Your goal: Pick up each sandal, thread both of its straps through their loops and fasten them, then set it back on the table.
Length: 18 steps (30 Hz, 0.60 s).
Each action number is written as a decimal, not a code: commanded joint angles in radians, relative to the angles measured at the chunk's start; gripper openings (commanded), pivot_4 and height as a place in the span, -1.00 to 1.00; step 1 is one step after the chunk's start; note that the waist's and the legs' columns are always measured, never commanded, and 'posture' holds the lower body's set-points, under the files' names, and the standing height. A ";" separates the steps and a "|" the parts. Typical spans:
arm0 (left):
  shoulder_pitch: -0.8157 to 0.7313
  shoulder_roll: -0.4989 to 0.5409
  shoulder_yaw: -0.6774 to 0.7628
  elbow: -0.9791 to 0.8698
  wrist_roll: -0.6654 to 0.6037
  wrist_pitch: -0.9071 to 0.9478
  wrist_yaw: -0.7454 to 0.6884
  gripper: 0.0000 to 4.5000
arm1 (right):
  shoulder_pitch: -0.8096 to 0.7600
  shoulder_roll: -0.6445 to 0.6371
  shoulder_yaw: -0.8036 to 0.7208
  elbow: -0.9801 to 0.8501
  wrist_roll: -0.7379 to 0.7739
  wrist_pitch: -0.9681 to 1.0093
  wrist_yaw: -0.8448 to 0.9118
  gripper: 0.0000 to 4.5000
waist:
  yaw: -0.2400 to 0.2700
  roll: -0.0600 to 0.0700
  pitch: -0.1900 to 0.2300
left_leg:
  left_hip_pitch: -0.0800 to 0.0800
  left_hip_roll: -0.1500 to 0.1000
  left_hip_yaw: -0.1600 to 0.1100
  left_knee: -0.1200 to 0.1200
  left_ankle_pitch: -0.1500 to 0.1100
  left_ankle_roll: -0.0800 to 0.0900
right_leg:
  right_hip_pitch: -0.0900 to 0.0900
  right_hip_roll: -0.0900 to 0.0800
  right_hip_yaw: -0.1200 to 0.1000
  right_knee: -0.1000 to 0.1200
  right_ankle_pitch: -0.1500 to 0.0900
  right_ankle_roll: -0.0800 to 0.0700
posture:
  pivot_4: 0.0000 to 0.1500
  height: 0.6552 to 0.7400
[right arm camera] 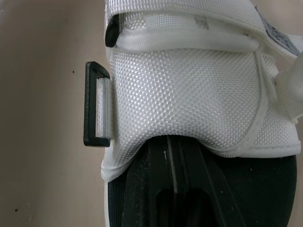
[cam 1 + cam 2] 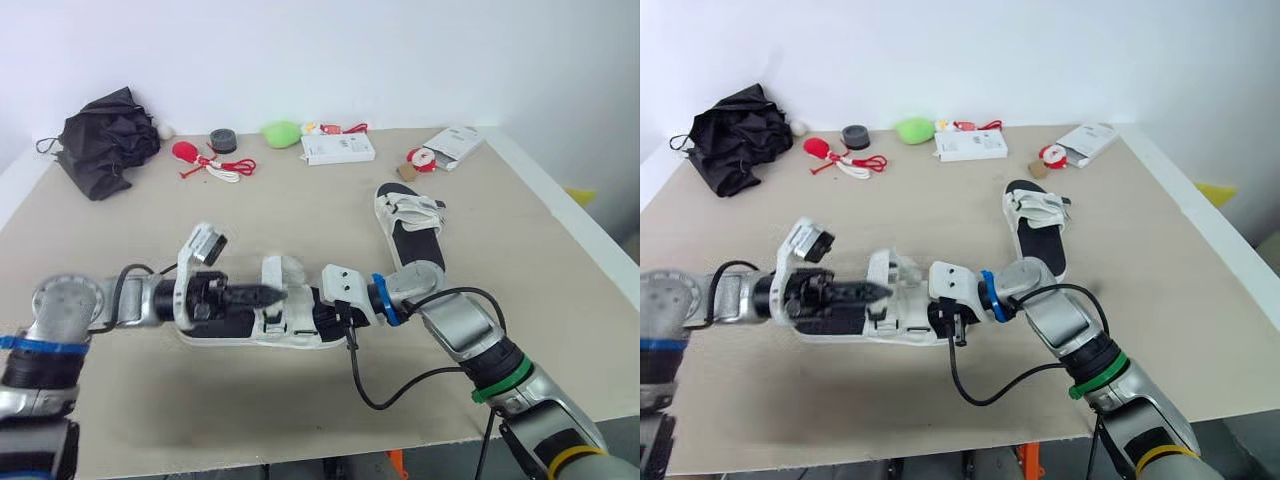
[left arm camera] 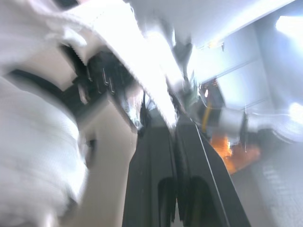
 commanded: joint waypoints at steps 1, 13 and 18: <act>-0.057 -0.083 0.003 0.075 0.106 -0.051 0.093 -0.98 | 0.043 -0.001 0.054 0.090 -0.070 0.032 -0.042 -1.00 | -0.005 -0.003 0.000 | 0.000 0.000 0.001 0.000 0.000 0.000 | 0.000 0.001 0.001 0.000 0.000 0.000 | 1.00 1.00; -0.125 -0.165 -0.038 0.132 0.251 0.111 -0.022 -0.98 | 0.072 0.008 0.034 0.062 -0.065 0.055 -0.095 -1.00 | -0.006 -0.002 -0.001 | 0.002 0.005 0.000 0.000 0.001 -0.001 | -0.001 0.009 0.002 0.002 0.002 -0.007 | 1.00 1.00; -0.072 -0.117 -0.106 0.062 0.375 0.068 -0.106 -0.98 | 0.083 0.007 0.029 0.055 -0.066 0.055 -0.099 -1.00 | -0.007 -0.002 -0.001 | 0.002 0.004 0.000 0.000 0.001 -0.001 | -0.002 0.008 0.005 0.002 0.003 -0.007 | 1.00 1.00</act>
